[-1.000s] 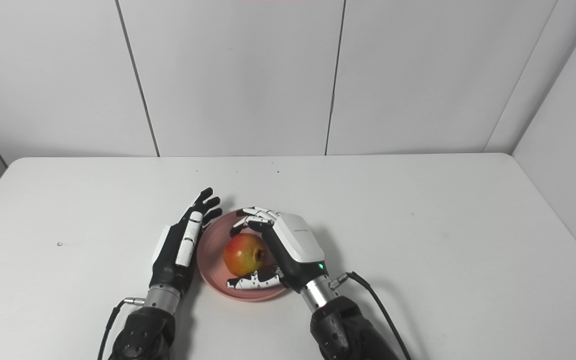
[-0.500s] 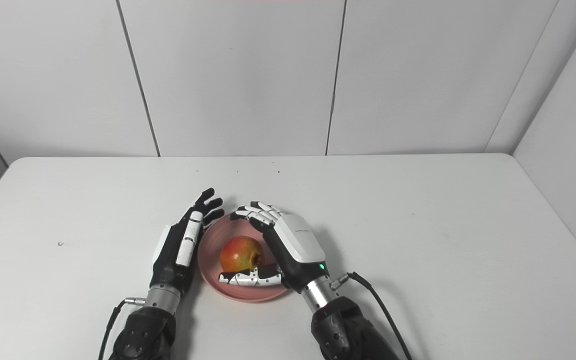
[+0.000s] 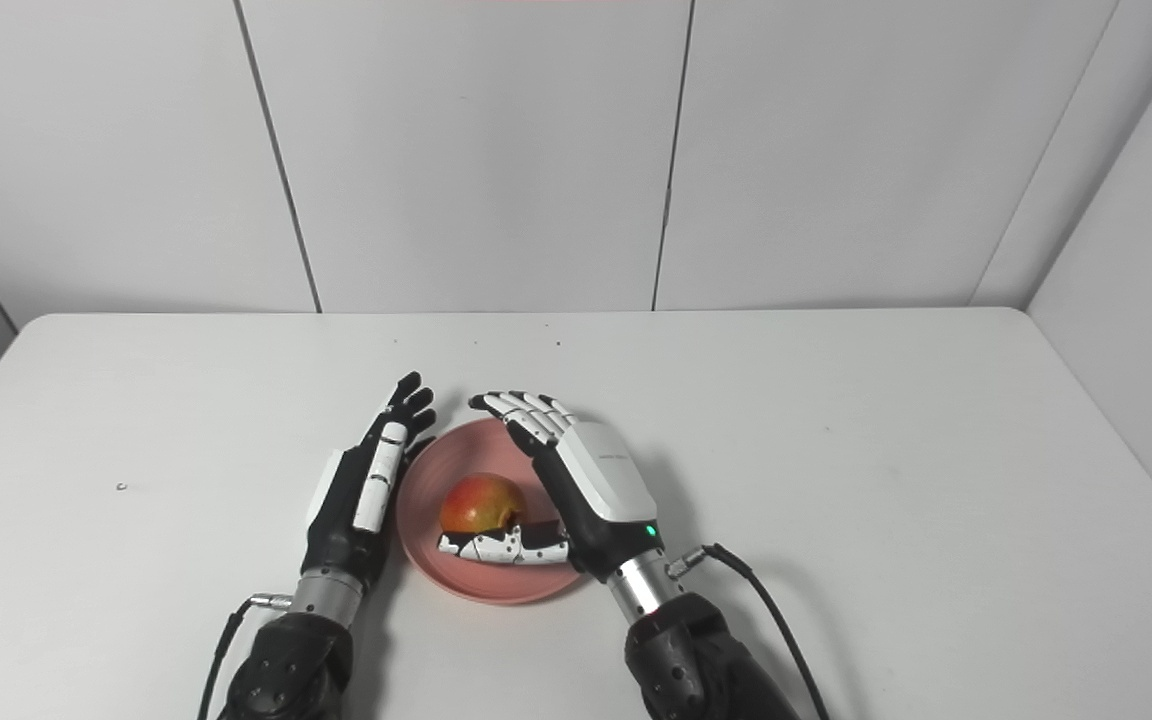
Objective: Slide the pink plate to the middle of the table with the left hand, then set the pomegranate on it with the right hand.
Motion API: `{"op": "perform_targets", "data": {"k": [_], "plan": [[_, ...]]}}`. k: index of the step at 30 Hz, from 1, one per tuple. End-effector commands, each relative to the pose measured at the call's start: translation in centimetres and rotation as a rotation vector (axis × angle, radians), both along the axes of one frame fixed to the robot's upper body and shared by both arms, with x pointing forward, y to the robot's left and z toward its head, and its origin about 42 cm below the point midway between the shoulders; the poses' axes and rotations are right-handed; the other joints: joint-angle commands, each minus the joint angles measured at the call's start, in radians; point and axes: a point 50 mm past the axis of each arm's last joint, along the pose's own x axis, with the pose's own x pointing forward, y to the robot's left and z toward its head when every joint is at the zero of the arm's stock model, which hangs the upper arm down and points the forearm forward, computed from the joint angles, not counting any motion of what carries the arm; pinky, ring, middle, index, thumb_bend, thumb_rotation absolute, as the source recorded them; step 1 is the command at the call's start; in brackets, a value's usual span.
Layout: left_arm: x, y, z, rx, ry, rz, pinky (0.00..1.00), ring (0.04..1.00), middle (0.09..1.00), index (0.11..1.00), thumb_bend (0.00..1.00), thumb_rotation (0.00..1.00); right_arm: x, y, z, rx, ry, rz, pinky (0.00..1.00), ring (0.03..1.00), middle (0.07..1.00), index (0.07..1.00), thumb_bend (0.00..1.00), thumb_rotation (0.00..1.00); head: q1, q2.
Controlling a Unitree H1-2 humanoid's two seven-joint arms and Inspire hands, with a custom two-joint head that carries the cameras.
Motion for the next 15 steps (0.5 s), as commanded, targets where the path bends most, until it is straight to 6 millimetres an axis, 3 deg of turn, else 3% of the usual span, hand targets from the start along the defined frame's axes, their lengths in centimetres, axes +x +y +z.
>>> {"op": "perform_targets", "data": {"k": [1,6,10,15], "plan": [[0.4,-0.9,1.3,-0.021,-0.026,-0.015,0.94,0.957,0.957,0.937,0.45,1.0,0.1,0.2,1.8,0.123,-0.067,0.004,0.85,0.886,0.888,0.877,0.66,0.63,0.0,-0.001],[0.4,-0.9,1.3,-0.022,-0.023,-0.007,0.95,0.96,0.96,0.94,0.45,1.0,0.0,-0.2,1.7,0.215,-0.074,-0.046,0.78,0.862,0.883,0.882,0.68,0.75,-0.002,0.0],[0.5,-0.8,1.3,-0.02,-0.023,0.001,0.96,0.965,0.963,0.946,0.43,1.0,0.0,-0.6,1.5,0.282,-0.07,-0.076,0.81,0.865,0.887,0.89,0.64,0.77,-0.002,-0.002],[0.5,-0.8,1.2,-0.028,-0.023,0.006,0.96,0.965,0.961,0.945,0.42,1.0,0.0,-0.8,1.4,0.352,-0.031,-0.114,0.84,0.887,0.9,0.898,0.66,0.87,-0.002,-0.001]]}}
